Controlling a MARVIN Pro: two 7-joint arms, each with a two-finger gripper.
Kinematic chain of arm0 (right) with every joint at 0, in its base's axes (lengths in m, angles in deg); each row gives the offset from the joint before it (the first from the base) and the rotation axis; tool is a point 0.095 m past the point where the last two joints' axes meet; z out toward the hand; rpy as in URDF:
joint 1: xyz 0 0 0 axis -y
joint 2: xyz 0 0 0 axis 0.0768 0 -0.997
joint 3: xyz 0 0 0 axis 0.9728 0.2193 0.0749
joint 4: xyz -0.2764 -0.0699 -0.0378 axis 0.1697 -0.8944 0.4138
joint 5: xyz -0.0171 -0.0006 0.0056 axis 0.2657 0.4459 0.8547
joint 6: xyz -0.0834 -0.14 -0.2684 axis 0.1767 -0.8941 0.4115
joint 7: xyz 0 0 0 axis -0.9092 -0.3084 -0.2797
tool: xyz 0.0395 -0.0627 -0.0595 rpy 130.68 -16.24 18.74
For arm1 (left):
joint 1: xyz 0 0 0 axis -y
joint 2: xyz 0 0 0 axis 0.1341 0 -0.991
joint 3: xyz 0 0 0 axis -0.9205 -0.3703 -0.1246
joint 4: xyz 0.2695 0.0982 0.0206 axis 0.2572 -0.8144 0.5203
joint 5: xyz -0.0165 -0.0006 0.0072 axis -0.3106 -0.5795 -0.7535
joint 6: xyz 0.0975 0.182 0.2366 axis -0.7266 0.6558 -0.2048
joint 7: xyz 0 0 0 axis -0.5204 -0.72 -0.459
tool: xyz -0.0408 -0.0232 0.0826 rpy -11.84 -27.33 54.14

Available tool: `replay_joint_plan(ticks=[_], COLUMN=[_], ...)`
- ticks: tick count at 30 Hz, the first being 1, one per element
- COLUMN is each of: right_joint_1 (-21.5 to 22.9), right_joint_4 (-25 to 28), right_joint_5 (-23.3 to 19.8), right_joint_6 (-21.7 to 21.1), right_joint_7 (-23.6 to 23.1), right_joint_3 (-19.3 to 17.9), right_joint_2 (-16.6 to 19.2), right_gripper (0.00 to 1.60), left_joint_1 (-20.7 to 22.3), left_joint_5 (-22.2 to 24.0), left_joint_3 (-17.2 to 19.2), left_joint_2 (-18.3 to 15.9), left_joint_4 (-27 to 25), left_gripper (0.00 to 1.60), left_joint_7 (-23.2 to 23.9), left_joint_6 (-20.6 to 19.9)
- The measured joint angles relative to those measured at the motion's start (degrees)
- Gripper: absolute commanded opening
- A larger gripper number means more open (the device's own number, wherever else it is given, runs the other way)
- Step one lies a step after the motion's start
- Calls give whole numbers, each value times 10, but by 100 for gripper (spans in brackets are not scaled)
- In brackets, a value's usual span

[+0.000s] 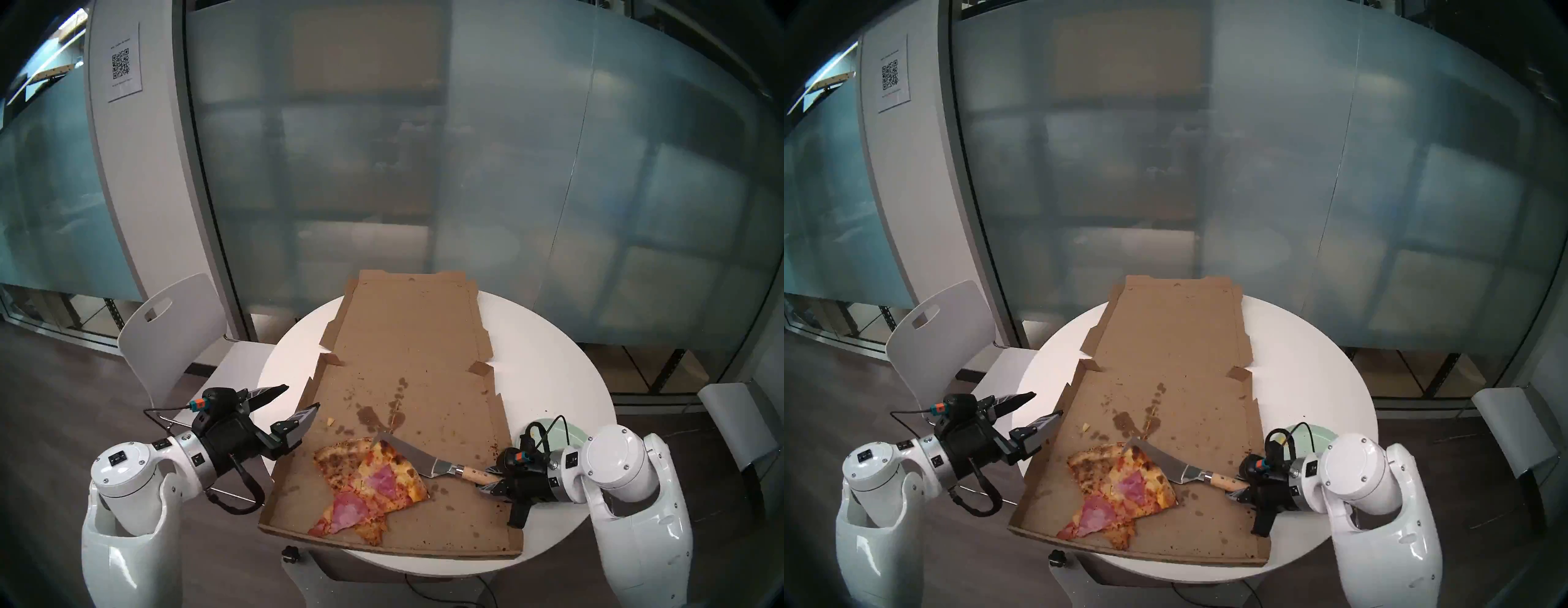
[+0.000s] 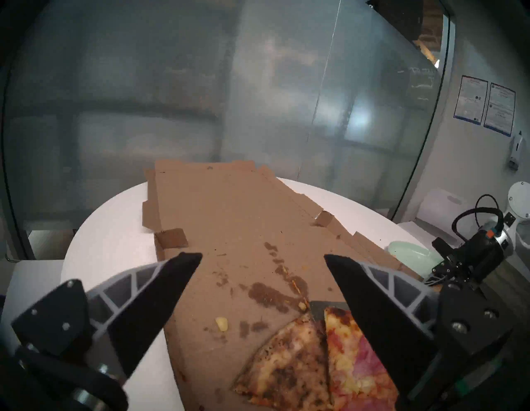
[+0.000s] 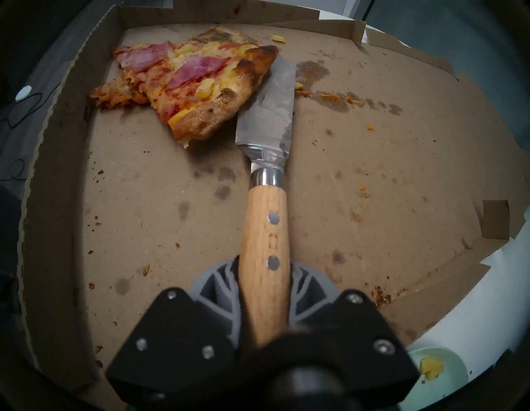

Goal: Put pizza slice onto the plate

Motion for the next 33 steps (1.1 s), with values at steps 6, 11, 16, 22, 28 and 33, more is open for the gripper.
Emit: replay_joint_plan(ticks=[6, 11, 16, 22, 28, 33], right_joint_1=[-12, -20, -26, -26, -23, -21], right_joint_4=[6, 9, 13, 18, 21, 22], right_joint_5=[-5, -9, -13, -16, -17, -17], right_joint_6=[8, 15, 24, 35, 40, 42], right_joint_7=[-7, -12, -22, -40, -49, -52], right_joint_3=[-15, -24, -31, -32, -27, -25], right_joint_2=[0, 0, 2, 12, 16, 17], right_gripper=[0, 0, 0, 0, 0, 0], left_joint_1=[-15, -29, -43, -58, -72, -84], left_joint_5=[2, 5, 4, -2, -7, -9], left_joint_3=[33, 47, 47, 26, 20, 26], left_joint_2=[-28, -50, -62, -72, -87, -100], left_joint_4=[7, 19, 28, 29, 32, 37], left_gripper=[160, 160, 160, 160, 160, 160], left_joint_7=[37, 73, 98, 116, 137, 154], left_joint_6=[-21, -35, -42, -49, -63, -75])
